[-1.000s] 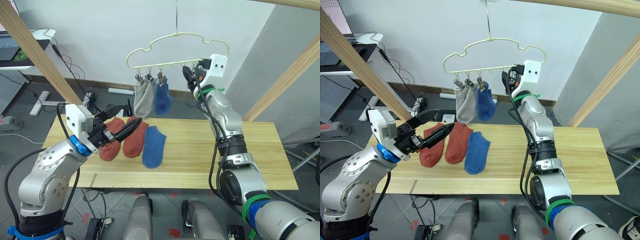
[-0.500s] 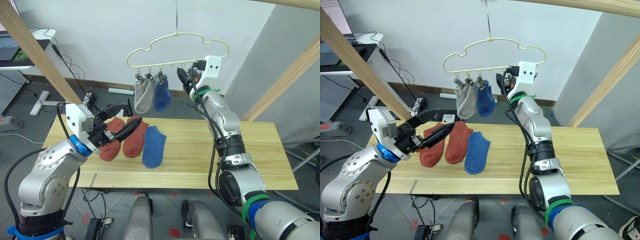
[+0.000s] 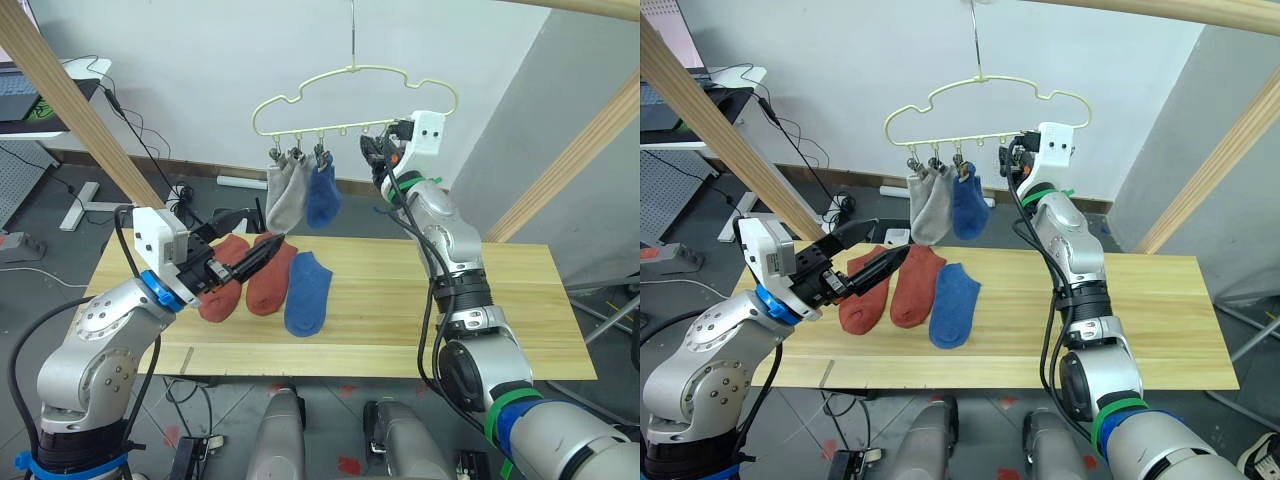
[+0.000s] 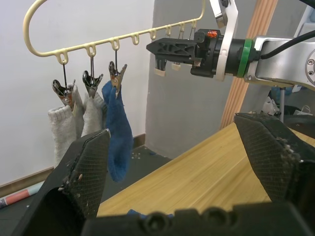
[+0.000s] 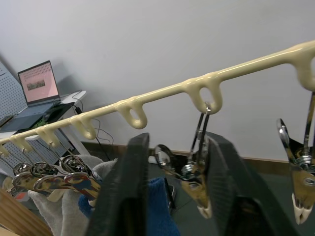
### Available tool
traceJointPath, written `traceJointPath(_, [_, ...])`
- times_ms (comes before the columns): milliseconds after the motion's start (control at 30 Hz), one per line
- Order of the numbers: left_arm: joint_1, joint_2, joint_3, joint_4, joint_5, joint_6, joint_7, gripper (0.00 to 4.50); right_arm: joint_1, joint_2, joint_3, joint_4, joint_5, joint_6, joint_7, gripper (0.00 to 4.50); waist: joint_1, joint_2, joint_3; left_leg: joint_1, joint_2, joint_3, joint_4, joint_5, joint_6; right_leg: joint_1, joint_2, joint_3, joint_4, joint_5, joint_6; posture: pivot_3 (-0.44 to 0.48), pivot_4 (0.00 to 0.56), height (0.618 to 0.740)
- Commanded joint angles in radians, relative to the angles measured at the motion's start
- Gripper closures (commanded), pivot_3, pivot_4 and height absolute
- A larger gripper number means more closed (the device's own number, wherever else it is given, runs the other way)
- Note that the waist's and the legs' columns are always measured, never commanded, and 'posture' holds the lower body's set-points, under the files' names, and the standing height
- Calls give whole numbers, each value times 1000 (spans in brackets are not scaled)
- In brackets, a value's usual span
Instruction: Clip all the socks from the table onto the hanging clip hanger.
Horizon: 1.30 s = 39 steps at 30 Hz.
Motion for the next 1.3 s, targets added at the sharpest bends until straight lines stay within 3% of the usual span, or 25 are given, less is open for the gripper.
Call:
traceJointPath(33, [12, -8, -4, -66, -26, 5, 5, 0, -10, -6, -5, -41, 7, -11, 0, 4068, 0, 0, 0, 0, 0, 0, 0, 0, 0, 0, 0, 0, 0, 0, 0, 177, 246, 740])
traceJointPath(100, [19, -13, -6, -73, -29, 11, 12, 0, -7, -7, -5, -44, 7, -10, 0, 4452, 0, 0, 0, 0, 0, 0, 0, 0, 0, 0, 0, 0, 0, 0, 0, 177, 246, 740])
traceJointPath(200, [30, -10, -21, -78, -18, 32, 27, 0, -2, -11, -6, -51, 10, -1, 1, 4478, 0, 0, 0, 0, 0, 0, 0, 0, 0, 0, 0, 0, 0, 0, 0, 170, 252, 740])
traceJointPath(400, [41, 3, -179, 29, 215, 41, 111, 0, 21, -56, 25, -88, -3, 63, 41, 4478, 1, 3, 2, 0, 0, 0, 0, 0, 0, 0, 0, 1, 0, 0, 0, 147, 265, 740])
traceJointPath(567, [-47, -104, -340, 254, 383, -45, 125, 0, 54, -88, 48, -144, 1, 122, 73, 4478, 3, 5, 3, 0, -1, 0, 0, 0, 0, 0, 0, 1, 0, 0, 0, 90, 284, 740])
traceJointPath(700, [-213, -249, -424, 590, 513, -140, 163, 0, 90, -105, 55, -233, 11, 199, 66, 4478, -1, 9, 6, 0, -1, 1, 2, 0, 1, 1, 1, 1, 0, 0, 0, 36, 304, 740])
traceJointPath(867, [-330, -272, -529, 850, 691, -179, 172, 0, 131, -117, 50, -326, 14, 275, 42, 4478, -34, 9, 6, -1, -1, 1, 3, 0, 2, 1, 1, 3, 0, 0, 1, -17, 321, 740])
traceJointPath(1067, [-368, -269, -558, 952, 780, -190, 148, 0, 163, -133, 35, -398, 16, 334, 24, 4478, -47, 11, 6, 0, -1, 0, 3, -1, 2, 2, 1, 2, 0, 0, 1, -42, 320, 740])
traceJointPath(1300, [-340, -279, -552, 913, 797, -248, 104, 1706, 162, -127, 26, -401, 17, 344, 22, 4500, -50, 11, 6, 1, -1, 0, 4, 0, 2, 4, 1, 2, 0, -2, 5, -30, 309, 740])
